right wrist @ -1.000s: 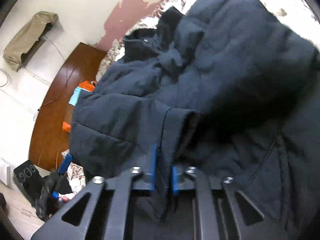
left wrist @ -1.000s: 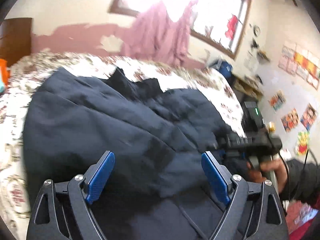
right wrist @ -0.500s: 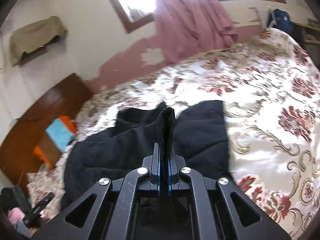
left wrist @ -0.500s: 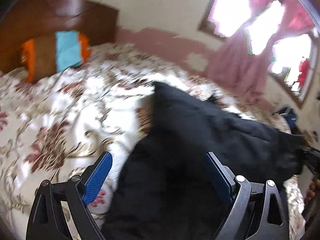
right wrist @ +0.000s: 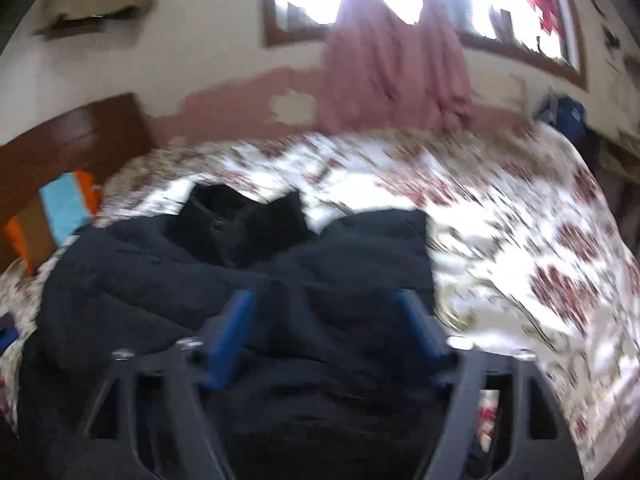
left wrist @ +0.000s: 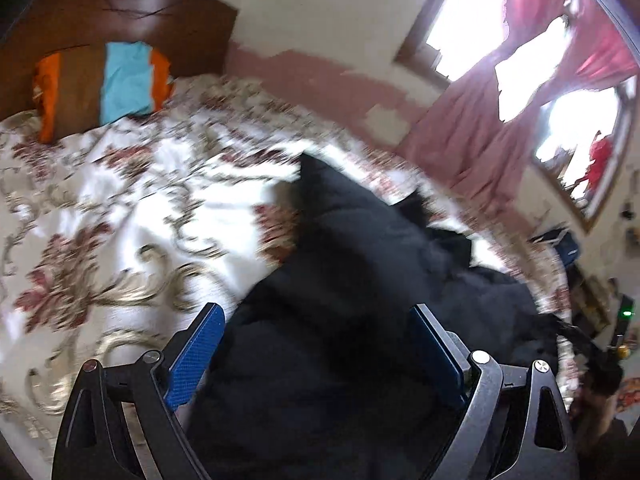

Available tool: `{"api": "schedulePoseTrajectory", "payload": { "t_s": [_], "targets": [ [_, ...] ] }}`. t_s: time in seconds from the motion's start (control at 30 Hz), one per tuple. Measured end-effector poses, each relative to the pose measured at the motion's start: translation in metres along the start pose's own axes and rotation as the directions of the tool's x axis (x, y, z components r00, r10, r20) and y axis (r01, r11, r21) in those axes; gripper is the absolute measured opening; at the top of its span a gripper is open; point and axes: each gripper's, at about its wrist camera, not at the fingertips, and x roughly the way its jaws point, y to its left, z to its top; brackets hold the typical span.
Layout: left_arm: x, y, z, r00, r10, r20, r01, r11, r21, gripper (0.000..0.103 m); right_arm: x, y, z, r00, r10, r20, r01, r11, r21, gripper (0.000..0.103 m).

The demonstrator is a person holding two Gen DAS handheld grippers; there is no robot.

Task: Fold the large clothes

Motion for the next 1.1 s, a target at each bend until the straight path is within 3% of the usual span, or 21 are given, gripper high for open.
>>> {"api": "schedulePoseTrajectory", "payload": {
  "t_s": [0.03,0.1,0.23,0.4,0.47,0.6,0.83,1.1],
  "targets": [
    [0.0,-0.003,-0.003,0.999,-0.037,0.022,0.037,0.999,0.007,0.092,-0.002,0.01,0.0,1.0,0.023,0.014,-0.023,0.999,-0.034,0.073],
    [0.004,-0.01,-0.006,0.999,-0.043,0.025,0.042,0.999,0.025,0.092,0.003,0.032,0.001,0.997,0.074,0.01,-0.072,0.992,-0.104,0.073],
    [0.023,-0.023,-0.015,0.998,0.058,-0.017,-0.056,0.992,0.109,0.092,0.031,0.064,-0.002,0.983,0.156,-0.093,-0.172,0.966,-0.193,0.073],
    [0.04,-0.036,-0.027,0.983,0.179,-0.033,-0.168,0.962,0.216,0.093,0.075,0.088,-0.028,0.957,0.139,-0.255,-0.205,0.946,-0.252,0.075],
    [0.043,-0.039,-0.029,0.98,0.195,-0.033,-0.181,0.953,0.243,0.097,0.088,0.094,-0.04,0.948,0.116,-0.296,-0.201,0.941,-0.274,0.077],
    [0.051,-0.041,-0.035,0.974,0.225,-0.042,-0.205,0.94,0.273,0.102,0.085,0.102,-0.047,0.954,0.094,-0.285,-0.183,0.935,-0.305,0.078],
    [0.067,-0.055,-0.048,0.933,0.359,-0.033,-0.32,0.865,0.386,0.103,0.083,0.1,-0.053,0.953,0.103,-0.287,-0.189,0.937,-0.293,0.08],
    [0.064,-0.054,-0.047,0.936,0.351,-0.033,-0.313,0.87,0.38,0.103,0.081,0.094,-0.049,0.958,0.119,-0.261,-0.191,0.943,-0.272,0.081]
  ]
}}
